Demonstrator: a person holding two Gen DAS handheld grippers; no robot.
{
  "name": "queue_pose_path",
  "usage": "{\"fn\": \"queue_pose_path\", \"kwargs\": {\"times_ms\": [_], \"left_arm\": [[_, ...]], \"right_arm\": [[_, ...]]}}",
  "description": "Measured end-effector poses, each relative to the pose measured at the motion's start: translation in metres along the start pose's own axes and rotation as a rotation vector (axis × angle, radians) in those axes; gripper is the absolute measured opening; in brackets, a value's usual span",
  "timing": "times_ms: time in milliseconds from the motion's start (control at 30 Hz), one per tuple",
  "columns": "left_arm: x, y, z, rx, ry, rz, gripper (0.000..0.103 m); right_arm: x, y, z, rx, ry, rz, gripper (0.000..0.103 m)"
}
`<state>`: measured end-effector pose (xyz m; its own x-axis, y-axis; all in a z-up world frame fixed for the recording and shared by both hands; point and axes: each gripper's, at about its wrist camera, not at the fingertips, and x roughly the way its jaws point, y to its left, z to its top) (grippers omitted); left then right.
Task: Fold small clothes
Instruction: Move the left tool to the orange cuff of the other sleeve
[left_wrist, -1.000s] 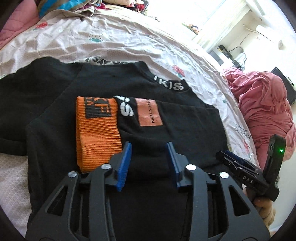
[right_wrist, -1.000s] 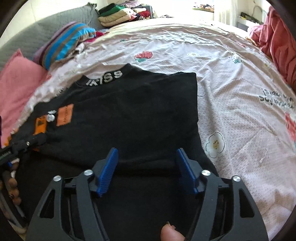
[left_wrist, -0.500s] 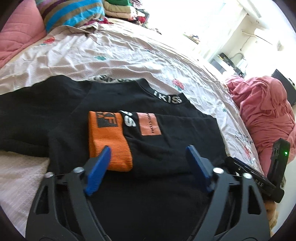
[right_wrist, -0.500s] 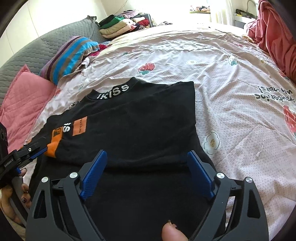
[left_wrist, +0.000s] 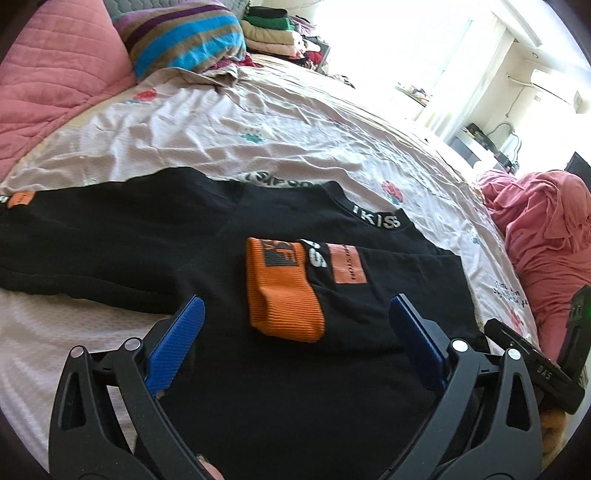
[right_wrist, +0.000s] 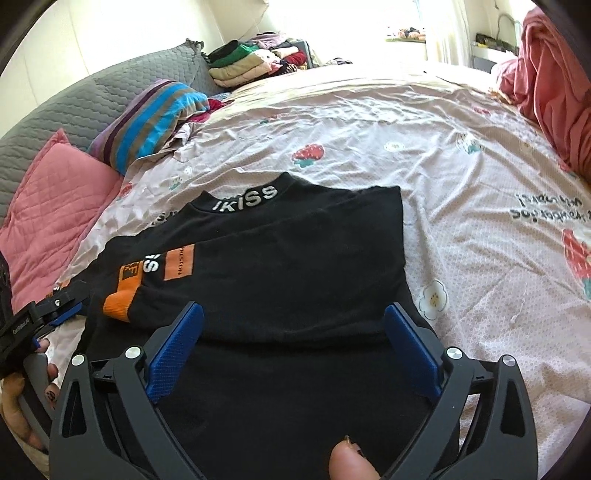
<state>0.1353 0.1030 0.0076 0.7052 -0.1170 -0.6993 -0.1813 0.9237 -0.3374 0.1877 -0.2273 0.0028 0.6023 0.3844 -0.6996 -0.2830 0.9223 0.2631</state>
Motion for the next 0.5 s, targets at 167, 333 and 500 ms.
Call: {"fn": "queue_pose_path", "kwargs": {"times_ms": [167, 333, 500], "left_arm": [[-0.007, 0.011, 0.0, -0.017, -0.017, 0.02, 0.094], [-0.015, 0.026, 0.001, -0.05, -0.034, 0.044, 0.094], [-0.021, 0.042, 0.003, -0.098, -0.053, 0.055, 0.094]], "right_arm": [[-0.002, 0.015, 0.003, -0.031, -0.016, 0.01, 0.098], [-0.003, 0.033, 0.007, -0.064, -0.027, 0.031, 0.098], [-0.001, 0.052, 0.01, -0.093, -0.028, 0.056, 0.098]]}}
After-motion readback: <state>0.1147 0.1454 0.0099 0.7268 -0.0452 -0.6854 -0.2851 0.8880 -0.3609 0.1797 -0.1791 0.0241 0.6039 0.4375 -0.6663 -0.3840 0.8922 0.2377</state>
